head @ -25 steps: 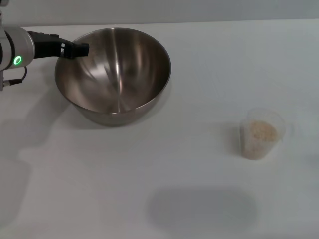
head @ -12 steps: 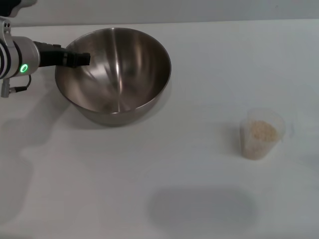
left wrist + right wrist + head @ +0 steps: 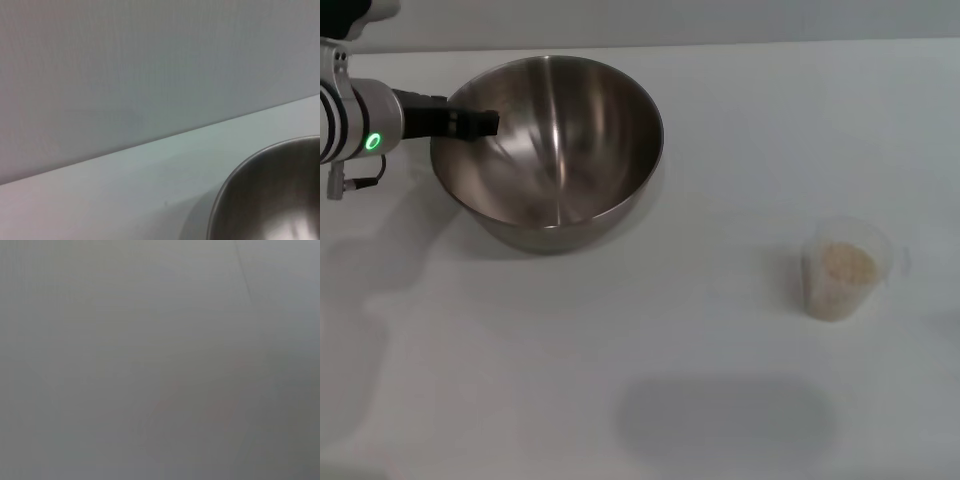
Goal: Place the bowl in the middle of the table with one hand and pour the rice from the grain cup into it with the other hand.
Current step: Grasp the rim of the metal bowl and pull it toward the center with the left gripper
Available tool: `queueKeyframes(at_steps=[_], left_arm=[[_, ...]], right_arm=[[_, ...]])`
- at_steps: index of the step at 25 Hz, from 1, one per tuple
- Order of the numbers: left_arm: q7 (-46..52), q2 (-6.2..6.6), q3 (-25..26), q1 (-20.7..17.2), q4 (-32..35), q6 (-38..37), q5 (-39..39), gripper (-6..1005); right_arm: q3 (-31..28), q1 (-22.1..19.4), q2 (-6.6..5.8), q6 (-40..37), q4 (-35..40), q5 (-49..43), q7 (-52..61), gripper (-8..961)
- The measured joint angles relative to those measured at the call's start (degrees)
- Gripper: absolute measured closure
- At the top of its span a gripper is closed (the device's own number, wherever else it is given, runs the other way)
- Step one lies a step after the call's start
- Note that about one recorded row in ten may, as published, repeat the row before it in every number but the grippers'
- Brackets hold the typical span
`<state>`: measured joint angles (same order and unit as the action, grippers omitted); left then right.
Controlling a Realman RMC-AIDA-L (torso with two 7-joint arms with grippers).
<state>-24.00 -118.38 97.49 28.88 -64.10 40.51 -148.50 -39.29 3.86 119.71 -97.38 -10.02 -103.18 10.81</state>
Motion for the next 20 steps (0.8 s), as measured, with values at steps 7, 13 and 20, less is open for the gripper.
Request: queueKeyframes(at_steps=[7,13,20], left_arm=[[-0.01,0.04,-0.06,0.02,0.08,-0.15,-0.23,411],[-1.10,0.11,-0.16,-0.80,-1.00,-0.15,0.05,734],[-1.67,0.11,-0.20,-0.41,0.21,-0.18,0.13,870]], right_arm=[[0.06,0.00,0.00,0.00,-0.19,0.00,0.00,166],[0.10,0.00,0.00,-0.02,-0.28,0.00,0.00,166],[0.84,0.05,-0.03,-0.37,-0.27,0.00,0.00,166]])
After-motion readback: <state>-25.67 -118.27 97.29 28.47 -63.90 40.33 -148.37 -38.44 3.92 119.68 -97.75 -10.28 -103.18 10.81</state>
